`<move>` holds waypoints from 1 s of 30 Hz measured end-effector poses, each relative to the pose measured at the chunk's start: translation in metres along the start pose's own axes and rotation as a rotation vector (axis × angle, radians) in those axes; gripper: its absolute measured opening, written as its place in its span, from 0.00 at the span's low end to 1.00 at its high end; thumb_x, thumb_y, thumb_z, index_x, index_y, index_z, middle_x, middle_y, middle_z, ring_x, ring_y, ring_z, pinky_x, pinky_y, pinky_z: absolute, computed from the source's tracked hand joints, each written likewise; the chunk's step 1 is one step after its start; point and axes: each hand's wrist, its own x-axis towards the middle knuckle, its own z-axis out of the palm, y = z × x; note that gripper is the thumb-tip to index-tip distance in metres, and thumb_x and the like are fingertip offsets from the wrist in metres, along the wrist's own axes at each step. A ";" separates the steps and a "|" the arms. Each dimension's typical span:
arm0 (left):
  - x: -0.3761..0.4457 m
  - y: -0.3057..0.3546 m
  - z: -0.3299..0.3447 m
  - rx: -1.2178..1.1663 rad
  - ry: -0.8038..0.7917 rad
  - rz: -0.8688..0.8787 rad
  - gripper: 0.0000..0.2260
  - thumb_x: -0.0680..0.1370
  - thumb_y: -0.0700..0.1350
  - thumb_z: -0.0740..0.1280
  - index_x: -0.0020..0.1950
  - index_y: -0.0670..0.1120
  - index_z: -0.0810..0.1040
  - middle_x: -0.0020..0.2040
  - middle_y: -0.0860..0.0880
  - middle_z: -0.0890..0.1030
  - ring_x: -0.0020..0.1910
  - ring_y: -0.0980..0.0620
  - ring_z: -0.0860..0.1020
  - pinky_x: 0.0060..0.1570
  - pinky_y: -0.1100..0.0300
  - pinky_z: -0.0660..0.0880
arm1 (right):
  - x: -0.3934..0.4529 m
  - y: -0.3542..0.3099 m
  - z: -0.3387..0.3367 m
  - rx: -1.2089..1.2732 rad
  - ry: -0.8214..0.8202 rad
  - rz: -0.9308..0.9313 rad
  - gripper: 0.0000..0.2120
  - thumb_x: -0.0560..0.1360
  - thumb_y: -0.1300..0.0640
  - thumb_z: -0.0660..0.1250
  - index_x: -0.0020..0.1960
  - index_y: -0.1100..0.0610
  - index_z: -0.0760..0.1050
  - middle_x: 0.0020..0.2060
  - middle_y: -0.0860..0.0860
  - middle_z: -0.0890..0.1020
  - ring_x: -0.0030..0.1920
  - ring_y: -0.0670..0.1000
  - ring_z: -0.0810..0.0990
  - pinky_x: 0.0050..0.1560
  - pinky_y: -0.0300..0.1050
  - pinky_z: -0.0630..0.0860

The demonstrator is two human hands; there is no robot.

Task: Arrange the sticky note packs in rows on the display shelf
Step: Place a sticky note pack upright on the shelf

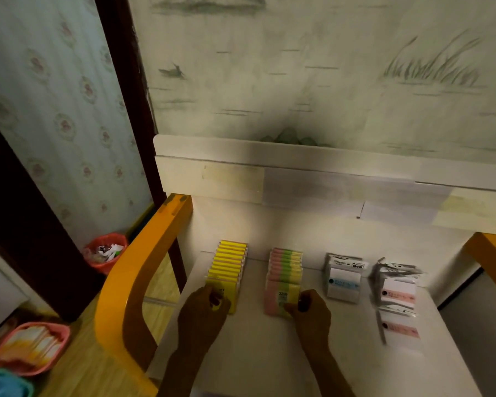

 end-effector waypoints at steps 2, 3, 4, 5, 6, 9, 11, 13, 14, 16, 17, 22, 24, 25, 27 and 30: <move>0.000 0.008 -0.004 0.026 -0.108 0.085 0.07 0.69 0.57 0.69 0.42 0.55 0.77 0.37 0.58 0.78 0.38 0.59 0.76 0.39 0.58 0.77 | -0.001 0.001 0.000 -0.009 0.011 -0.022 0.14 0.66 0.56 0.80 0.42 0.51 0.75 0.35 0.48 0.80 0.36 0.46 0.78 0.36 0.42 0.73; -0.001 0.013 -0.005 0.043 -0.155 0.119 0.07 0.70 0.57 0.68 0.43 0.56 0.77 0.38 0.59 0.79 0.38 0.60 0.77 0.39 0.60 0.76 | -0.001 0.001 0.001 -0.011 0.012 -0.031 0.14 0.66 0.55 0.79 0.44 0.51 0.75 0.35 0.48 0.80 0.36 0.46 0.78 0.36 0.42 0.73; -0.002 0.018 -0.007 0.065 -0.186 0.144 0.07 0.70 0.57 0.69 0.44 0.56 0.77 0.39 0.59 0.79 0.39 0.60 0.77 0.40 0.62 0.75 | -0.001 0.001 0.001 -0.019 0.013 -0.040 0.14 0.67 0.55 0.79 0.45 0.50 0.75 0.35 0.47 0.80 0.36 0.45 0.78 0.37 0.43 0.74; -0.004 0.022 -0.008 0.086 -0.206 0.165 0.07 0.71 0.57 0.68 0.46 0.57 0.77 0.40 0.60 0.79 0.40 0.61 0.77 0.40 0.63 0.74 | 0.000 0.001 0.002 -0.033 0.016 -0.049 0.14 0.68 0.54 0.78 0.47 0.50 0.74 0.36 0.47 0.80 0.37 0.44 0.78 0.37 0.42 0.74; -0.005 0.025 -0.007 0.103 -0.220 0.185 0.08 0.72 0.58 0.68 0.47 0.57 0.77 0.40 0.60 0.79 0.41 0.61 0.76 0.41 0.64 0.73 | -0.001 0.001 0.003 -0.045 0.019 -0.056 0.14 0.68 0.53 0.78 0.48 0.49 0.74 0.37 0.46 0.80 0.37 0.42 0.78 0.37 0.42 0.75; -0.010 0.029 -0.006 0.103 -0.253 0.213 0.08 0.71 0.59 0.68 0.47 0.59 0.77 0.40 0.60 0.79 0.41 0.64 0.76 0.40 0.70 0.69 | -0.002 0.000 0.006 -0.039 0.028 -0.077 0.13 0.70 0.53 0.76 0.49 0.49 0.74 0.39 0.47 0.80 0.38 0.42 0.79 0.36 0.37 0.73; -0.013 0.030 -0.006 0.096 -0.272 0.207 0.07 0.71 0.59 0.68 0.46 0.60 0.76 0.40 0.61 0.79 0.41 0.64 0.75 0.38 0.72 0.67 | -0.003 0.000 0.008 -0.033 0.026 -0.084 0.12 0.71 0.52 0.75 0.49 0.49 0.73 0.39 0.47 0.80 0.38 0.43 0.79 0.36 0.36 0.73; -0.014 0.031 -0.007 0.099 -0.295 0.196 0.08 0.70 0.60 0.68 0.46 0.60 0.76 0.40 0.61 0.79 0.41 0.65 0.75 0.38 0.73 0.66 | -0.003 0.001 0.008 -0.032 0.027 -0.088 0.12 0.72 0.51 0.75 0.49 0.49 0.73 0.40 0.47 0.80 0.38 0.43 0.79 0.36 0.37 0.75; -0.015 0.032 -0.007 0.099 -0.305 0.195 0.08 0.71 0.60 0.68 0.46 0.60 0.76 0.40 0.61 0.79 0.42 0.65 0.75 0.38 0.73 0.66 | -0.002 0.002 0.009 -0.035 0.028 -0.091 0.12 0.72 0.51 0.75 0.49 0.49 0.73 0.40 0.47 0.80 0.38 0.43 0.79 0.37 0.39 0.77; -0.016 0.034 -0.007 0.093 -0.315 0.195 0.08 0.71 0.60 0.68 0.47 0.60 0.77 0.40 0.61 0.79 0.43 0.64 0.75 0.38 0.73 0.65 | -0.002 0.002 0.009 -0.050 0.033 -0.093 0.12 0.72 0.50 0.75 0.49 0.48 0.72 0.40 0.47 0.80 0.39 0.43 0.79 0.38 0.41 0.78; -0.018 0.035 -0.008 0.093 -0.319 0.200 0.08 0.72 0.59 0.68 0.48 0.60 0.77 0.41 0.61 0.79 0.43 0.63 0.75 0.39 0.73 0.65 | -0.002 0.001 0.009 -0.052 0.034 -0.090 0.13 0.72 0.50 0.75 0.50 0.48 0.72 0.40 0.47 0.80 0.39 0.43 0.79 0.38 0.40 0.77; -0.022 0.039 -0.007 0.108 -0.348 0.243 0.08 0.73 0.59 0.68 0.49 0.60 0.77 0.42 0.62 0.78 0.47 0.63 0.73 0.42 0.71 0.66 | -0.008 -0.002 0.005 -0.064 0.044 -0.073 0.17 0.73 0.52 0.74 0.58 0.54 0.73 0.44 0.49 0.79 0.41 0.45 0.79 0.41 0.41 0.77; -0.023 0.042 -0.005 0.122 -0.354 0.276 0.10 0.72 0.59 0.67 0.51 0.59 0.77 0.44 0.61 0.77 0.50 0.62 0.72 0.47 0.67 0.69 | -0.012 -0.003 0.000 -0.066 0.046 -0.073 0.19 0.73 0.51 0.74 0.59 0.54 0.72 0.46 0.50 0.78 0.42 0.45 0.78 0.40 0.37 0.74; -0.024 0.044 -0.004 0.139 -0.354 0.300 0.11 0.72 0.59 0.67 0.52 0.59 0.77 0.46 0.61 0.77 0.51 0.61 0.72 0.49 0.65 0.70 | -0.014 -0.004 -0.003 -0.077 0.047 -0.075 0.19 0.72 0.52 0.74 0.59 0.53 0.72 0.47 0.50 0.78 0.42 0.45 0.78 0.40 0.35 0.72; -0.025 0.051 -0.002 0.161 -0.364 0.346 0.14 0.71 0.61 0.63 0.53 0.58 0.77 0.48 0.60 0.77 0.53 0.60 0.72 0.52 0.63 0.70 | -0.018 -0.004 -0.013 -0.108 0.062 -0.094 0.19 0.71 0.54 0.76 0.58 0.53 0.72 0.48 0.50 0.78 0.43 0.45 0.77 0.40 0.32 0.70; -0.028 0.066 0.003 0.151 -0.380 0.424 0.23 0.68 0.65 0.54 0.54 0.57 0.78 0.49 0.59 0.78 0.54 0.58 0.74 0.53 0.62 0.70 | -0.026 -0.001 -0.034 -0.174 0.114 -0.112 0.21 0.70 0.54 0.76 0.60 0.54 0.73 0.52 0.50 0.78 0.47 0.48 0.79 0.45 0.38 0.76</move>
